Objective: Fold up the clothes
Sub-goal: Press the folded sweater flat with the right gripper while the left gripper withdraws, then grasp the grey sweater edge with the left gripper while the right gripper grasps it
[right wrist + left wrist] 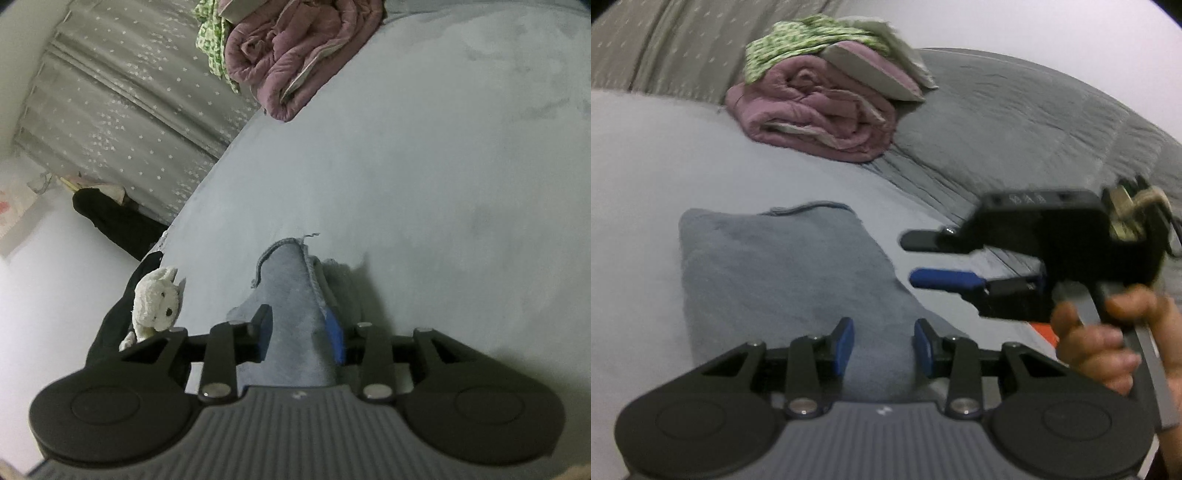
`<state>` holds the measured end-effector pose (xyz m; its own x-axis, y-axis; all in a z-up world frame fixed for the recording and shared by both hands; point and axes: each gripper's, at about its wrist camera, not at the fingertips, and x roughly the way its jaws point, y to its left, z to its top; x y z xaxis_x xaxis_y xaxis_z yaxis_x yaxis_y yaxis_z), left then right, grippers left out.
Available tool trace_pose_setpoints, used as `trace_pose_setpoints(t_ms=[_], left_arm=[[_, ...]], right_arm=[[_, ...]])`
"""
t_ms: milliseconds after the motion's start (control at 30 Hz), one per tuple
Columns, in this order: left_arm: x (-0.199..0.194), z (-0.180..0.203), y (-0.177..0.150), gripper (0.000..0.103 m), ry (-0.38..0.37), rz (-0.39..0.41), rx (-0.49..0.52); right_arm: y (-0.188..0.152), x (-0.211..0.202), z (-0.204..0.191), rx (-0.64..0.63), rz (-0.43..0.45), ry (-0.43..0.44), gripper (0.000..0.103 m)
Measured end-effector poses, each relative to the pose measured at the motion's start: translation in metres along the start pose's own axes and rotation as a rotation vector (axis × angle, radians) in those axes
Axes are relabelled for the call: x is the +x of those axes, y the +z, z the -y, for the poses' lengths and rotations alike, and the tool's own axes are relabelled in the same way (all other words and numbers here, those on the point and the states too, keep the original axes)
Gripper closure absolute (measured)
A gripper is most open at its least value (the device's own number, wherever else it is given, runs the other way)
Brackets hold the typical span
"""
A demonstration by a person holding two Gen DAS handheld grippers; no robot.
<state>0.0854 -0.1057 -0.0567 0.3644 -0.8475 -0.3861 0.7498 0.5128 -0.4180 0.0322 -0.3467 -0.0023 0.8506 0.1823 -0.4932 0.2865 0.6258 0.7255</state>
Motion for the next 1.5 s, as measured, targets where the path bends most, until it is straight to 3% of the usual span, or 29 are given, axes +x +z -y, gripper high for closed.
trace_pose_setpoints(t_ms=[200, 367, 500, 667, 933, 1033, 1267, 1500], left_arm=[[-0.004, 0.018, 0.001, 0.066, -0.059, -0.027, 0.089], [-0.012, 0.010, 0.010, 0.067, -0.078, -0.025, 0.034], [-0.014, -0.001, 0.021, 0.065, -0.036, -0.015, -0.005], [0.004, -0.021, 0.047, 0.066, 0.047, -0.077, -0.019], [0.043, -0.032, 0.078, 0.067, 0.070, -0.157, 0.049], [0.060, -0.031, 0.085, 0.067, 0.066, -0.194, 0.079], [0.089, -0.036, 0.091, 0.065, 0.067, -0.238, 0.095], [0.107, -0.036, 0.097, 0.064, 0.099, -0.261, 0.141]], right_arm=[[0.001, 0.002, -0.003, -0.028, 0.012, -0.006, 0.065], [0.003, -0.001, -0.008, -0.043, 0.017, -0.007, 0.051], [0.003, -0.002, -0.014, -0.069, 0.032, 0.000, 0.050], [0.001, -0.004, -0.020, -0.111, 0.026, -0.028, 0.050], [-0.004, -0.007, -0.040, -0.306, -0.046, -0.018, 0.051], [-0.010, -0.005, -0.043, -0.400, -0.059, -0.092, 0.051], [-0.004, -0.005, -0.029, -0.327, -0.073, -0.046, 0.051], [-0.014, 0.008, -0.035, -0.391, -0.171, -0.028, 0.051]])
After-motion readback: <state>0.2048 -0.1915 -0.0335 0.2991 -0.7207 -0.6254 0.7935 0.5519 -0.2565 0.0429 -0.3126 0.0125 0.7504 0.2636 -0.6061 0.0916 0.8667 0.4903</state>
